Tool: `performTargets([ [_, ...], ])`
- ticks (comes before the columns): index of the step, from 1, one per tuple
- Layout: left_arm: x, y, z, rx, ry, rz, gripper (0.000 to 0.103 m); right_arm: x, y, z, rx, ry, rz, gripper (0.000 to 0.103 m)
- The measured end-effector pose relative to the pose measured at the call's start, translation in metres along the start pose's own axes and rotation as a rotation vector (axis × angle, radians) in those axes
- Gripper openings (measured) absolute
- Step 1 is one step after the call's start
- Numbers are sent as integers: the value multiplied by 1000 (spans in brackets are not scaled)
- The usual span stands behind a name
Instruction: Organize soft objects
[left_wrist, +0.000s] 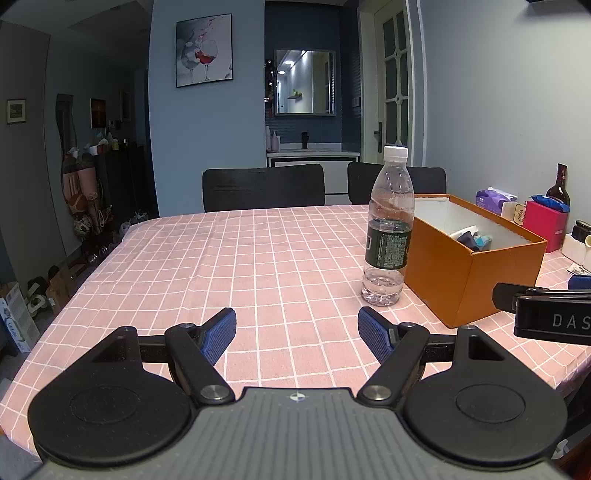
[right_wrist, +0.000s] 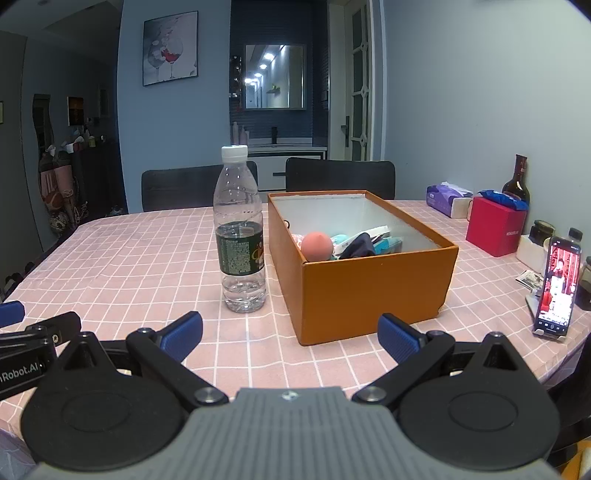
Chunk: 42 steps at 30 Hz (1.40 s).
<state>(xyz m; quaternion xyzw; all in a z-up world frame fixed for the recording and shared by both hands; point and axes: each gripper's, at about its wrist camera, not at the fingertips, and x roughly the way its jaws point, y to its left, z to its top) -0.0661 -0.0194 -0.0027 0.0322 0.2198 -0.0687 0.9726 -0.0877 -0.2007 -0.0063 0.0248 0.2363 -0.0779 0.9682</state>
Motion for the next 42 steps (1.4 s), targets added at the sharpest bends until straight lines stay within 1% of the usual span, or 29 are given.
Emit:
performTargets([
  [25, 1, -1, 0, 0, 4, 1, 88, 1, -1, 0, 2, 1, -6, 99],
  [42, 4, -1, -3, -5, 13, -14, 88, 2, 0, -2, 1, 9, -5, 99],
])
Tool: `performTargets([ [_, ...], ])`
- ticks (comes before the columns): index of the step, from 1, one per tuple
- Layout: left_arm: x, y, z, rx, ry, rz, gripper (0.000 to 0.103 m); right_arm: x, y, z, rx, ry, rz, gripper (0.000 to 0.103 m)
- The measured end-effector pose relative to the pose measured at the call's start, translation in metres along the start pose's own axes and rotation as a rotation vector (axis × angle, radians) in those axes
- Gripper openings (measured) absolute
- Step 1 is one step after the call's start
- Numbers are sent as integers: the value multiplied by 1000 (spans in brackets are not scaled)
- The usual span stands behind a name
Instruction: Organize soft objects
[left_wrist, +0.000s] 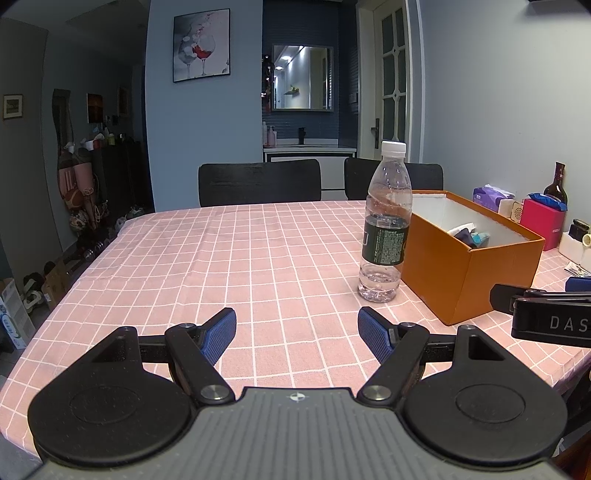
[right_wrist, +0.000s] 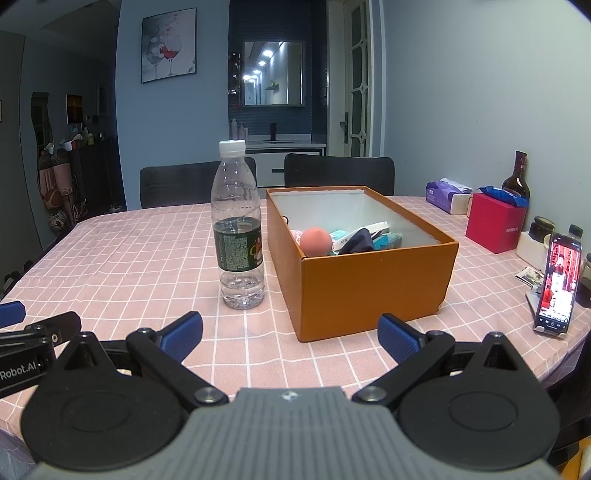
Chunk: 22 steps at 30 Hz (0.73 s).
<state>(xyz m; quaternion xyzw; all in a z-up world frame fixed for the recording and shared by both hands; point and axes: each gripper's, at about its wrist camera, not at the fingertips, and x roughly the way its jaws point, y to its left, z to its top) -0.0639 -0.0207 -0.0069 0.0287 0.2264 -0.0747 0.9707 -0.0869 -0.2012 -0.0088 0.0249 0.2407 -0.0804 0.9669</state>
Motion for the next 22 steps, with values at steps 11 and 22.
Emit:
performTargets([
  [11, 1, 1, 0, 4, 3, -5, 88, 2, 1, 0, -3, 7, -3, 99],
  [22, 3, 3, 0, 9, 6, -6, 88, 5, 1, 1, -2, 12, -5, 99],
])
